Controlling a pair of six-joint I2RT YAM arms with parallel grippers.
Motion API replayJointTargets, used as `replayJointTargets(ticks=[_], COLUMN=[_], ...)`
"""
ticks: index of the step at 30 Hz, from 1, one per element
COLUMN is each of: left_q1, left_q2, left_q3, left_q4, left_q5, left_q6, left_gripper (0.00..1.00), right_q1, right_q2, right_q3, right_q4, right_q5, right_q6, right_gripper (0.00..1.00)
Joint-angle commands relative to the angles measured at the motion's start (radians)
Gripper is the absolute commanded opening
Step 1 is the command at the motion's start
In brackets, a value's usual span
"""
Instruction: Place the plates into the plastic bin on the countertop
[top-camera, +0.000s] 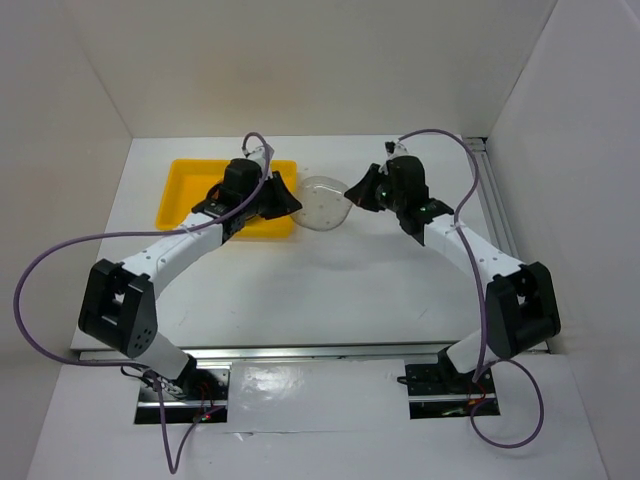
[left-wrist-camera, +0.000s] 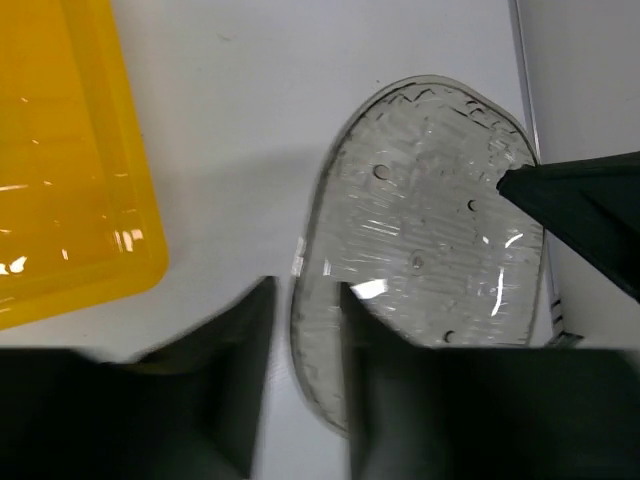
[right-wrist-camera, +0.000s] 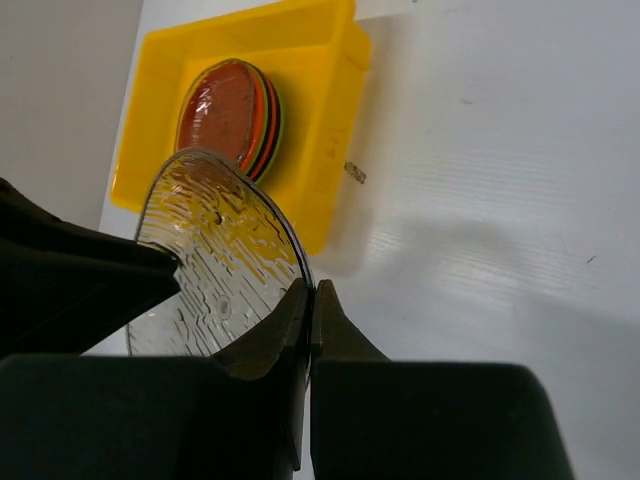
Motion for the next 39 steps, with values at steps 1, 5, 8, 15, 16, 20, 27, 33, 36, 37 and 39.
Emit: replayJointTargets(ticks=[1, 5, 8, 15, 16, 20, 27, 33, 36, 37, 39], left_q1=[-0.004, -0.004, 0.006, 0.235, 0.29, 0.418, 0.578, 0.587, 0.587, 0.587, 0.587], left_q2=[0.013, 0.0, 0.0, -0.061, -0.087, -0.118, 0.026, 0.094, 0.144, 0.154, 0.178], left_q3=[-0.017, 0.003, 0.098, 0.051, 0.026, -0.101, -0.086, -0.101, -0.092, -0.092, -0.081], left_q4=[0.061, 0.021, -0.107, -0.209, -0.192, -0.074, 0.082, 0.18, 0.213, 0.225, 0.225], left_q5=[0.015, -0.005, -0.146, -0.318, -0.318, -0.266, -0.019, 0.082, 0.129, 0.13, 0.148], left_q6=[-0.005, -0.003, 0.006, -0.124, -0.156, -0.176, -0.14, -0.149, -0.149, -0.149, -0.149], left_gripper=[0.12, 0.0, 0.0, 0.0, 0.0, 0.0, 0.0, 0.0, 0.0, 0.0, 0.0], right_q1=[0.022, 0.041, 0.041, 0.041, 0.041, 0.05, 0.05, 0.05, 0.05, 0.05, 0.05], right_q2=[-0.052, -0.052, -0.082, -0.082, -0.082, -0.073, -0.033, -0.015, -0.004, 0.005, 0.005], right_q3=[-0.009, 0.002, -0.078, -0.202, -0.22, -0.3, -0.377, -0.368, -0.368, -0.368, -0.359], right_q4=[0.064, 0.042, 0.107, 0.097, 0.107, 0.145, 0.199, 0.199, 0.199, 0.199, 0.208], right_q5=[-0.041, -0.003, 0.069, 0.134, 0.134, 0.123, 0.083, 0.083, 0.073, 0.073, 0.073], right_q6=[0.026, -0.008, -0.022, -0.065, -0.065, -0.075, -0.104, -0.126, -0.126, -0.126, -0.126], right_gripper=[0.0, 0.12, 0.83, 1.0, 1.0, 1.0, 1.0, 1.0, 1.0, 1.0, 1.0])
